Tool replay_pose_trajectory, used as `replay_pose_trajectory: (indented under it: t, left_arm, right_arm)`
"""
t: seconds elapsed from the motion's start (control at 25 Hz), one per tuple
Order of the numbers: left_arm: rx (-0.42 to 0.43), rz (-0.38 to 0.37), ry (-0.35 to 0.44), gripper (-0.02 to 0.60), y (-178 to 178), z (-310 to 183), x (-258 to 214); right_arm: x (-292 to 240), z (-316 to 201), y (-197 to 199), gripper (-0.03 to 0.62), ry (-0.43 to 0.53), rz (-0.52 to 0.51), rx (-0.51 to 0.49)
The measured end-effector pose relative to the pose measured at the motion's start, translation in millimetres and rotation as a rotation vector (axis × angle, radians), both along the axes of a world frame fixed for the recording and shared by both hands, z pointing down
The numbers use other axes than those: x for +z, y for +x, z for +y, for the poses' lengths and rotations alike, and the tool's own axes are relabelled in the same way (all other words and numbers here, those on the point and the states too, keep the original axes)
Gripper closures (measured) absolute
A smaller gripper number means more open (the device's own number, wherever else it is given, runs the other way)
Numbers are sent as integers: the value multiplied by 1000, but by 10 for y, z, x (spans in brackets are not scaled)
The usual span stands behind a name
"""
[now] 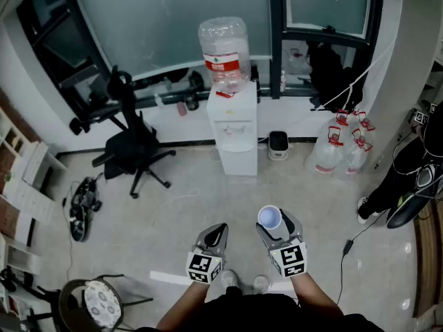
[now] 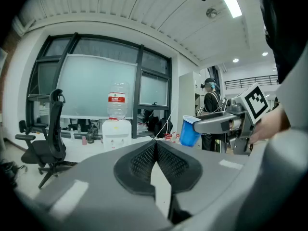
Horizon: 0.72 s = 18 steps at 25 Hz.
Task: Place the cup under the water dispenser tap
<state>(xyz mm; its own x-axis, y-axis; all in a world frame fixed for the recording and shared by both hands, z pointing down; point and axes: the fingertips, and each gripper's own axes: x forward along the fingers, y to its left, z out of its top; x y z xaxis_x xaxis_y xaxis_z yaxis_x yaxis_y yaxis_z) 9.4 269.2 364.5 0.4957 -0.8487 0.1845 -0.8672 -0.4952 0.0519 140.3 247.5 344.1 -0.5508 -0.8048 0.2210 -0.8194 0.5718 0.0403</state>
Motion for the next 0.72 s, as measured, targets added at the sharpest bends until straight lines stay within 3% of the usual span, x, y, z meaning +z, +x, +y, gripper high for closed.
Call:
replay_pose_trajectory:
  t: [0.72]
  left_arm:
    - [41, 45, 3, 565, -517, -391, 48]
  right_arm:
    - [-12, -266, -600, 253, 21, -5, -26]
